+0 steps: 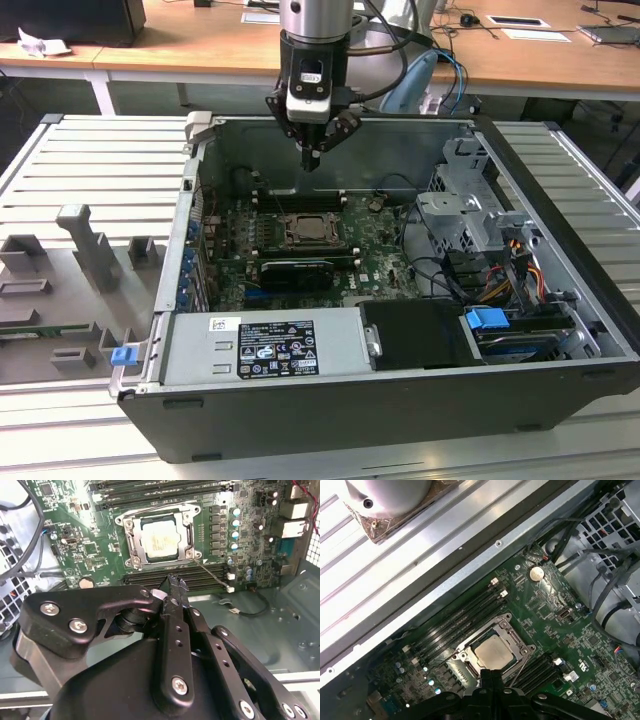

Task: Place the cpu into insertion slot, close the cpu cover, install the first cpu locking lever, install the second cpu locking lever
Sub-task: 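Install the first cpu locking lever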

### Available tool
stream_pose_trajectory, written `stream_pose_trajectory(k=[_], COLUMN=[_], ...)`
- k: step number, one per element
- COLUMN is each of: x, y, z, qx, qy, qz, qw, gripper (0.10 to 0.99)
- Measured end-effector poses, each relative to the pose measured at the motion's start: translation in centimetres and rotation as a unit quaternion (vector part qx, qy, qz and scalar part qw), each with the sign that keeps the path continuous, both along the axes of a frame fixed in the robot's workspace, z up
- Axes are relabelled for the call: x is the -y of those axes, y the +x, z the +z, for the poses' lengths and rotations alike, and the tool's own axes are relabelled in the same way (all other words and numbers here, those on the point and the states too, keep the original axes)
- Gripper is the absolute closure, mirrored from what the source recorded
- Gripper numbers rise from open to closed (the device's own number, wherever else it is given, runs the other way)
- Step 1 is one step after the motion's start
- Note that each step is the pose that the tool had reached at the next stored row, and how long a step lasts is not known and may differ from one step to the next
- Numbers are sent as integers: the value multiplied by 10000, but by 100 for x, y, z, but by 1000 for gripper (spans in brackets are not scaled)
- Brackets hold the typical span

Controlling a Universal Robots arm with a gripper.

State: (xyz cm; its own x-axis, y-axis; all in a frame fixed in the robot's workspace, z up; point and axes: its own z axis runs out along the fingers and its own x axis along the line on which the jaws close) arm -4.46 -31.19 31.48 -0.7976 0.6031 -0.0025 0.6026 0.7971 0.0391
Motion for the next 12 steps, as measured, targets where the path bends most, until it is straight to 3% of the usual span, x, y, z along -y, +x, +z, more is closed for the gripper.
stream_pose_trajectory(k=[12], x=[0], y=[1], z=[0], qx=[0], qy=[0], qz=[531], qw=[9986], gripper=[980])
